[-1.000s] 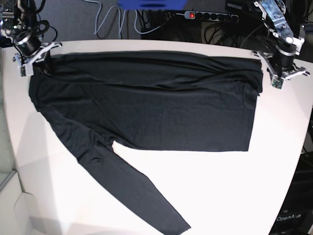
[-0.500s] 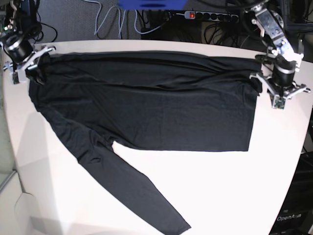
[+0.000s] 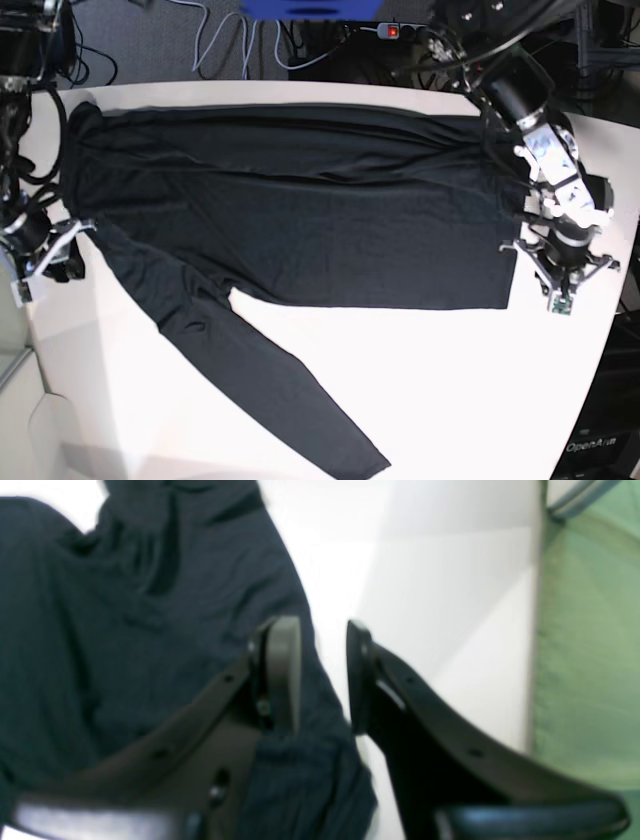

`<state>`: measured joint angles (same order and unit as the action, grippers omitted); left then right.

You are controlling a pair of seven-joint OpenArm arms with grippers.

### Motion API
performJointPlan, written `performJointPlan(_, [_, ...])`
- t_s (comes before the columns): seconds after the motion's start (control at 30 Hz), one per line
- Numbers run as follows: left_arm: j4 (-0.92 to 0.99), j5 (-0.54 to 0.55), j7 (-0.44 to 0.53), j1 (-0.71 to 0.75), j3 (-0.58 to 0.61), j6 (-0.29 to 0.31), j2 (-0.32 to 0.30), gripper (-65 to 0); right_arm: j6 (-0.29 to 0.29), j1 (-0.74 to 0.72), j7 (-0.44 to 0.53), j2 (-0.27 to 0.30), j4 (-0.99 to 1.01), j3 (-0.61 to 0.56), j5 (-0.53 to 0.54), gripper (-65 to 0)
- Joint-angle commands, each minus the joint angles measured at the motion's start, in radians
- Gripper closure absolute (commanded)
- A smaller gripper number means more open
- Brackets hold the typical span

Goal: Fold the T-shirt properly
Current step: 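Release the edge and move both grippers to the shirt's opposite long edge, then grasp the shirt's long edge with both grippers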

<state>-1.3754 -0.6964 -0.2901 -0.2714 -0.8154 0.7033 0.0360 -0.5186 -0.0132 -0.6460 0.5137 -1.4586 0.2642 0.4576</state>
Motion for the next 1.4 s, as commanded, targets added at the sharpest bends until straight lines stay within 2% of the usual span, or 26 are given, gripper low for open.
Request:
performJointPlan(0.0, [0.008,0.014,0.03,-0.052,0.009,-0.005,-0.005,0.0,0.002,-0.04,0.007,0.021,0.029,-0.012,0.002,-17.8])
performJointPlan(0.13, [0.149,0.013,0.032,-0.127,0.009,-0.005,-0.015,0.0,0.005,-0.109,0.016,0.02,0.161,-0.056,-0.01,-17.8])
performJointPlan(0.2, [0.218,0.013,0.033,-0.168,0.009,-0.005,-0.025,0.0,0.005,-0.143,0.045,0.013,0.209,-0.084,-0.062,-17.8])
performJointPlan(0.3, [0.273,0.021,0.033,-0.196,0.009,-0.018,-0.028,0.0,0.004,-0.161,0.081,-0.034,0.247,-0.108,-0.17,-18.5])
performJointPlan(0.4, [0.251,0.025,0.035,-0.191,0.008,-0.064,-0.018,0.0,0.002,-0.163,0.119,-0.076,0.256,-0.113,-0.285,-23.3])
performJointPlan(0.47, [0.244,0.031,0.035,-0.191,0.006,-0.066,-0.005,-0.2,0.001,-0.159,0.15,-0.096,0.258,-0.113,-0.336,-27.3])
performJointPlan(0.53, [0.238,0.051,0.035,-0.19,0.004,-0.073,-0.003,-5.8,0.001,-0.159,0.179,-0.119,0.258,-0.113,-0.377,-30.2])
performJointPlan(0.6, [0.233,0.068,0.035,-0.182,0.008,-0.087,0.0,-14.3,-0.005,-0.158,0.205,-0.132,0.258,-0.115,-0.418,-31.0])
performJointPlan(0.7, [0.239,0.071,0.035,-0.174,0.009,-0.104,0.002,-27.8,-0.074,-0.161,0.225,-0.134,0.259,-0.108,-0.468,-31.2])
performJointPlan(0.77, [0.242,0.068,0.035,-0.173,0.011,-0.103,0.003,-31.9,-0.084,-0.163,0.226,-0.132,0.259,-0.113,-0.478,-31.2])
performJointPlan(0.87, [0.268,0.073,0.032,-0.17,0.058,-0.106,0.002,-31.9,-0.085,-0.193,0.226,-0.126,0.267,-0.113,-0.478,-31.3])
performJointPlan(1.03, [0.365,0.073,0.032,-0.174,0.113,-0.107,-0.005,-32.1,-0.088,-0.271,0.229,-0.114,0.391,-0.115,-0.478,-31.3])
performJointPlan(1.23, [0.373,0.071,0.033,-0.185,0.115,-0.109,-0.005,-32.1,-0.088,-0.327,0.32,-0.106,0.534,-0.115,-0.478,-31.3])
performJointPlan(1.37, [0.429,0.065,0.033,-0.207,0.115,-0.179,-0.025,-32.2,-0.088,-0.347,0.328,-0.109,0.589,-0.115,-0.478,-31.3])
